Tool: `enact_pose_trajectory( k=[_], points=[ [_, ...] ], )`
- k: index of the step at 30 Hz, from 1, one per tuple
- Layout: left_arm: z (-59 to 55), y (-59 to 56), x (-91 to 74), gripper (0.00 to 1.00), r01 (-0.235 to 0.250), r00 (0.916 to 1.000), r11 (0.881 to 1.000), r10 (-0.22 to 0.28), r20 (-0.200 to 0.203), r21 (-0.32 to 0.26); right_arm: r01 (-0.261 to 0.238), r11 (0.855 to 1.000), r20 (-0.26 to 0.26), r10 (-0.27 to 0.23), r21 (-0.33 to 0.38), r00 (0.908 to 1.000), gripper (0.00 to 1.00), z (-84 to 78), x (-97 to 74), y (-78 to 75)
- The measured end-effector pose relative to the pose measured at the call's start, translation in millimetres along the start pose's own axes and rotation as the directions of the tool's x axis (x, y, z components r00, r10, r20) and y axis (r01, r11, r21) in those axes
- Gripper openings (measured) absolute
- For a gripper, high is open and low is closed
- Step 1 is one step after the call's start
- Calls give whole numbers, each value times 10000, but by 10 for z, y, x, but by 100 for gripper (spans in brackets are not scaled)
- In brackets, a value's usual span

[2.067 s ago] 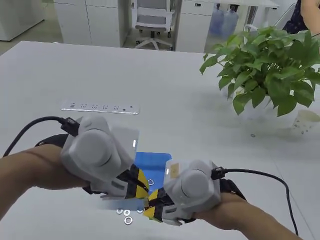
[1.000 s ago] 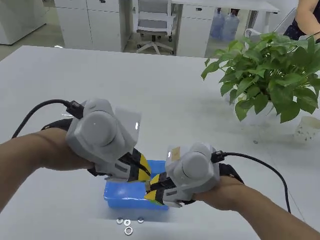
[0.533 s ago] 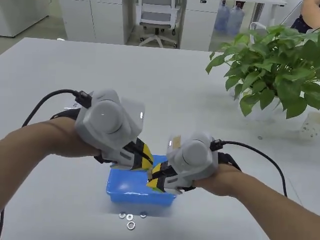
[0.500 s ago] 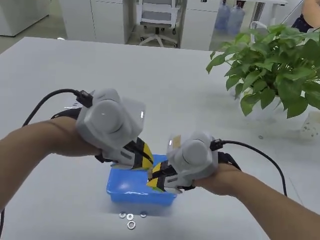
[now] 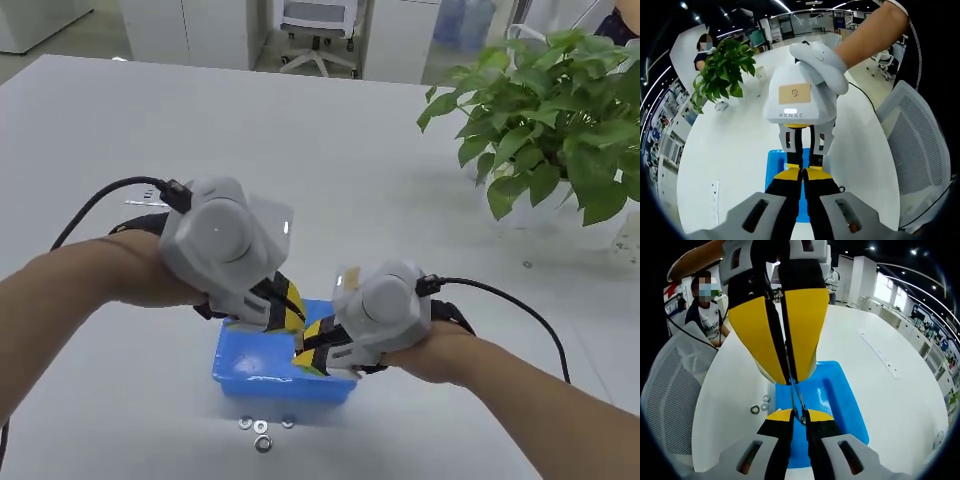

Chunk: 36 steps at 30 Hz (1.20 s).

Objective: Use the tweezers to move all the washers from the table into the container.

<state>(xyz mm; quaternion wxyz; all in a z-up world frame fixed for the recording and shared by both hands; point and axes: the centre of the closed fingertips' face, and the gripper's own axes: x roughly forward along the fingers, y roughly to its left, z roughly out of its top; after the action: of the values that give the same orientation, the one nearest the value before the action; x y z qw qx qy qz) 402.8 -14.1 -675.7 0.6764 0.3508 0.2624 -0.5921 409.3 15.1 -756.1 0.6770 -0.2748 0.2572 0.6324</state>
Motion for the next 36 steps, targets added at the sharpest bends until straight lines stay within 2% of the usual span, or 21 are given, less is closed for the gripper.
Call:
enact_pose_trajectory(
  k=[12,23,36],
  points=[
    [-156,76,93,5,172,9998,9996,-173,-55,-211,-141,9996,-37,142,250,9999,11,-60,153,-65],
    [-260,96,164,5,293,9995,9990,-297,-107,-348,-231,9992,-212,238,331,9995,11,-123,272,-87],
    [-263,90,152,5,291,9995,9989,-294,-95,-361,-277,9992,-244,284,298,9993,11,-120,282,-87]
  ],
)
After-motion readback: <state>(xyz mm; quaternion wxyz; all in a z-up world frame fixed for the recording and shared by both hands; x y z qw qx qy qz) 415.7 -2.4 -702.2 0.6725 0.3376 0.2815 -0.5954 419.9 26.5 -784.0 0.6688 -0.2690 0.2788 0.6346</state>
